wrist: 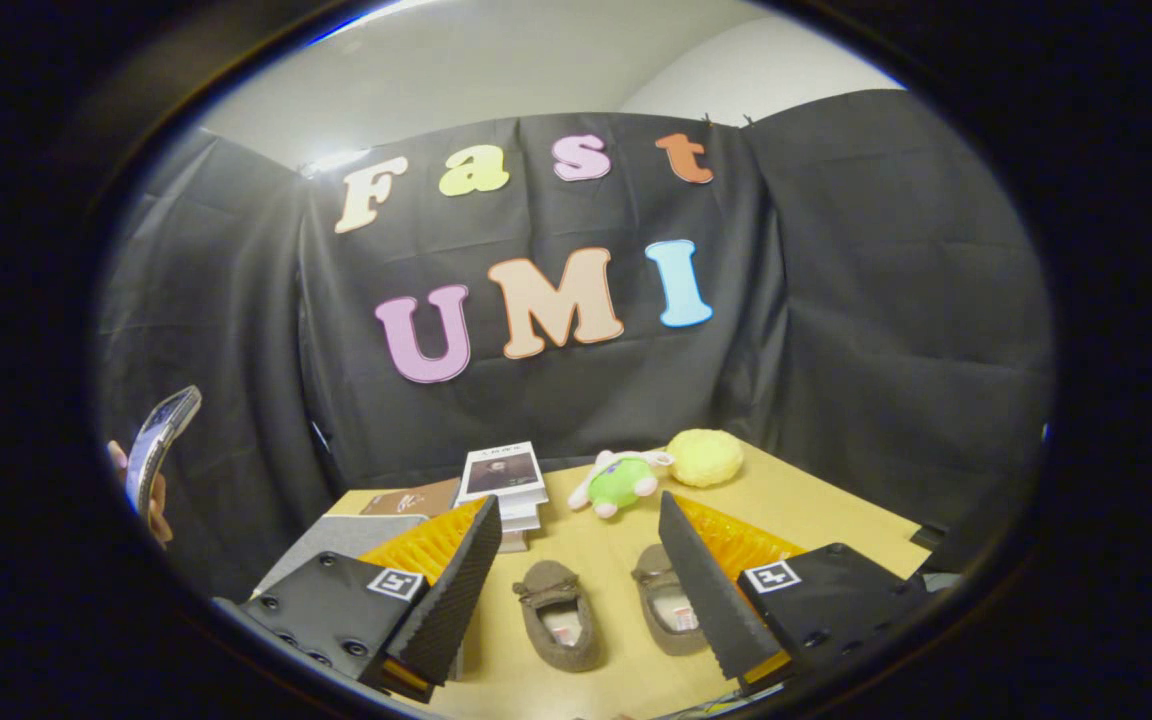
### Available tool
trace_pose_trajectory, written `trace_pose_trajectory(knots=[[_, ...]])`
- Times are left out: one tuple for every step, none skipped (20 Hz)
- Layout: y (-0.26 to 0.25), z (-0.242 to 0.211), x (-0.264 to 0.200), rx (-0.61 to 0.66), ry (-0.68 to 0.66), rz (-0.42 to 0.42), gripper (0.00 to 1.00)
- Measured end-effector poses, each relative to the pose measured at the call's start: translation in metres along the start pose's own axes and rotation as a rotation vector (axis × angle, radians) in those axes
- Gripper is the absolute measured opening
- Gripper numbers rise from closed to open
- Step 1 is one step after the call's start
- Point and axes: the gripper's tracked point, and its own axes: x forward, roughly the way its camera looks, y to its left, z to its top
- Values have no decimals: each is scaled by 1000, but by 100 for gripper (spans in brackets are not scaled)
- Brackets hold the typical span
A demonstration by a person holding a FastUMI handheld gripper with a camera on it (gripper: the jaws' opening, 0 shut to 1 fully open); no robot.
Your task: Open the storage box then place both shoes into the box .Put the left shoe in first, then the right shoe, with the right side of both shoes facing outward in a uniform manner.
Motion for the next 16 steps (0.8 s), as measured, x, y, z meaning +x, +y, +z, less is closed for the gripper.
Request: trace_pose_trajectory(knots=[[1, -1, 1, 3, 4, 2, 100], [1, -2, 3, 7, 8, 3, 100], [1, -2, 3, 10, 13, 4, 100], [1, -3, 3, 10, 16, 4, 100], [1, -3, 4, 8, 18, 3, 100], [0, -4, 4, 7, 21, 3, 100], [0, -5, 5, 6, 24, 4, 100], [0, -5, 6, 4, 26, 4, 100], [0, -5, 6, 0, 26, 5, 100], [-1, -5, 7, -2, 26, 5, 100], [-1, -5, 7, -2, 27, 5, 100], [-2, -6, 7, -1, 29, 6, 100], [-3, -7, 8, 2, 32, 5, 100], [-4, -8, 9, 7, 38, 5, 100], [-4, -8, 10, 13, 42, 7, 100], [-5, -8, 10, 19, 46, 6, 100]])
